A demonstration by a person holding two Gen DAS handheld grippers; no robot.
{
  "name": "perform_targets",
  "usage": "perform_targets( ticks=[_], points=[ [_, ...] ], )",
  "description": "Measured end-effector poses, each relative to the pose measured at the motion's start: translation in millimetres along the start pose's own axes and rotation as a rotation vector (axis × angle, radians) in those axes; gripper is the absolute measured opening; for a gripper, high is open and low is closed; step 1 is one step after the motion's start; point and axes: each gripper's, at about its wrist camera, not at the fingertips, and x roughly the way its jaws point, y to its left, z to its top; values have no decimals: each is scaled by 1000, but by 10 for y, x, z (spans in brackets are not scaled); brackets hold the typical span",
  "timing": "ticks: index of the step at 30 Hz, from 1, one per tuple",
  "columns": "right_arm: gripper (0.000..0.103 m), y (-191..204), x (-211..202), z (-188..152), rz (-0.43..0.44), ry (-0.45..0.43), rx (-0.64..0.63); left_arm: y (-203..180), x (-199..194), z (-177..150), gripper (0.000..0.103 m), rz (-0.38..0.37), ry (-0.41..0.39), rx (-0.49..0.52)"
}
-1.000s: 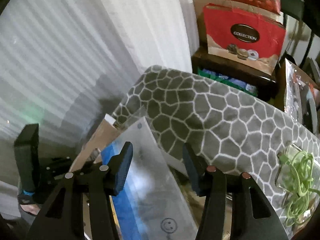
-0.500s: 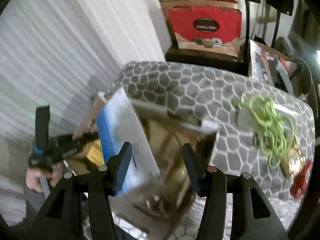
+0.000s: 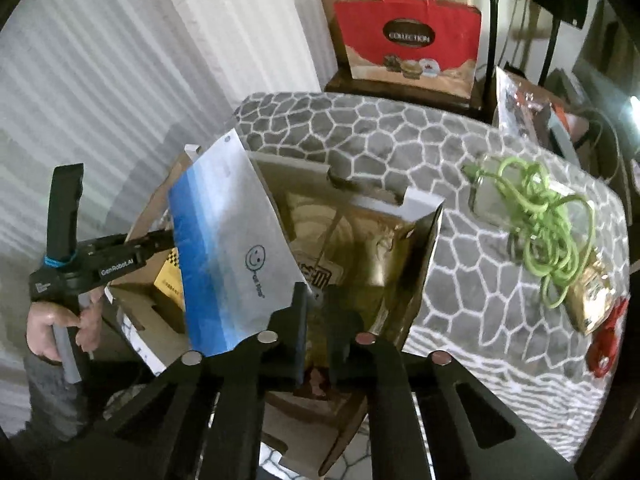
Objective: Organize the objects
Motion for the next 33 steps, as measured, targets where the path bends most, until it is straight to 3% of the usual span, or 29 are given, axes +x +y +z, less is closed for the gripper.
perform_targets(
  ticks=[6, 10, 14, 17, 24, 28, 30, 33],
  points=[
    [2, -37, -226, 210, -41, -68, -14, -1, 0, 1, 10, 0, 0, 0],
    [3, -142, -215, 375, -78, -65, -12, 5, -1, -3, 10, 0, 0, 1],
    [11, -214, -148, 308, 34, 0, 44, 10, -2, -8, 10, -1, 1, 0],
    [25, -176, -109, 202, 44, 19, 44, 11, -1, -6, 11, -1, 0, 2],
    [38, -126, -68, -2, 81, 54, 65, 5, -12, -26, 11, 6, 1, 7],
    [36, -87, -3, -51, 82, 69, 59, -16, -15, -35, 11, 13, 1, 11],
    [21, -73, 26, -60, 80, 76, 54, -22, -15, -37, 11, 14, 1, 12],
    [14, -71, 46, -57, 105, 78, 59, -24, -14, -36, 11, 14, 1, 12]
  ],
)
